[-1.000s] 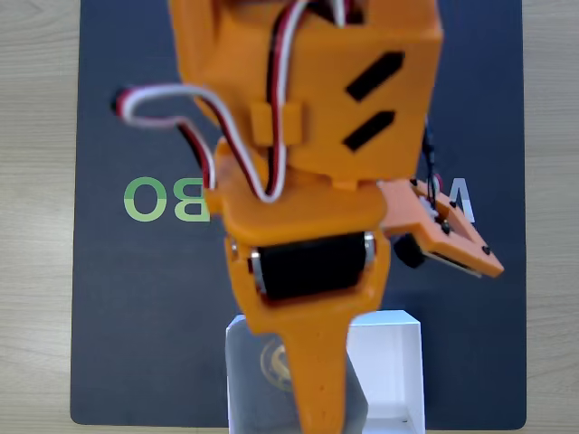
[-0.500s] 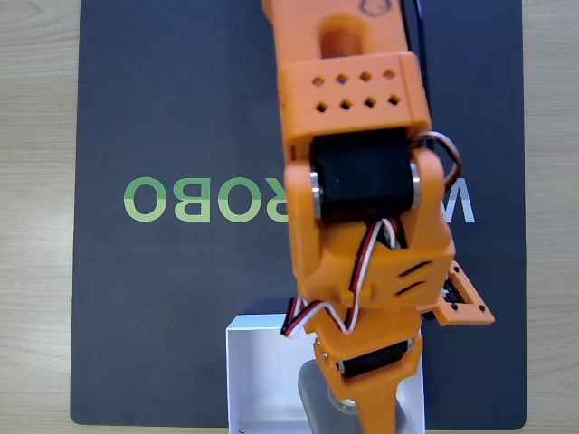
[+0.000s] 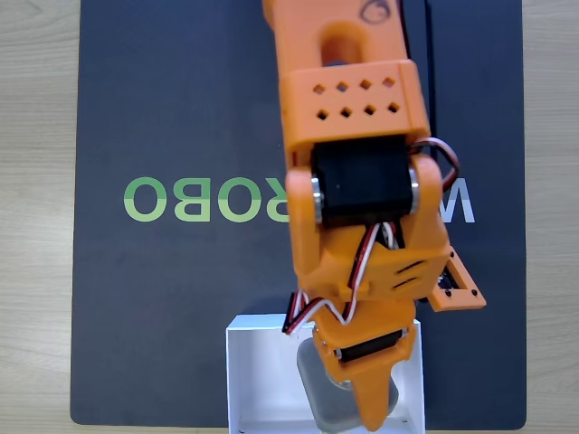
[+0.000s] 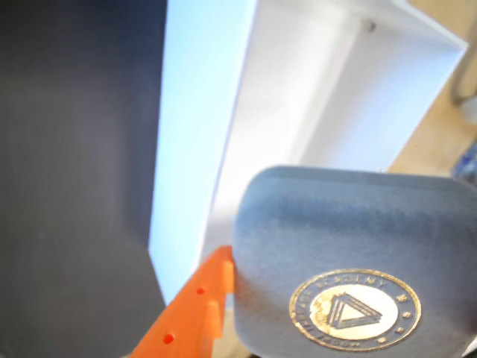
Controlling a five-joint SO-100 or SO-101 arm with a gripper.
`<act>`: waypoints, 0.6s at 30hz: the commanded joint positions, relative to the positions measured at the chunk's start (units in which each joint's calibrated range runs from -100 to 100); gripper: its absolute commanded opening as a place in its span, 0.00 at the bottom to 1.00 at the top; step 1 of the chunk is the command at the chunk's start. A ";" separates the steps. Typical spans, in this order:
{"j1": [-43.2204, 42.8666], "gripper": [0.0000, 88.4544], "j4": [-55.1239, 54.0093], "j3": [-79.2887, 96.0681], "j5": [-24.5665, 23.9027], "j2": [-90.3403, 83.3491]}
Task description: Grab the usb to bin
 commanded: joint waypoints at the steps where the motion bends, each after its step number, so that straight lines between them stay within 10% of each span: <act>1: 0.29 0.25 1.87 -2.10 -0.21 -2.75; 18: 0.21 0.43 5.71 -2.10 0.21 -4.87</act>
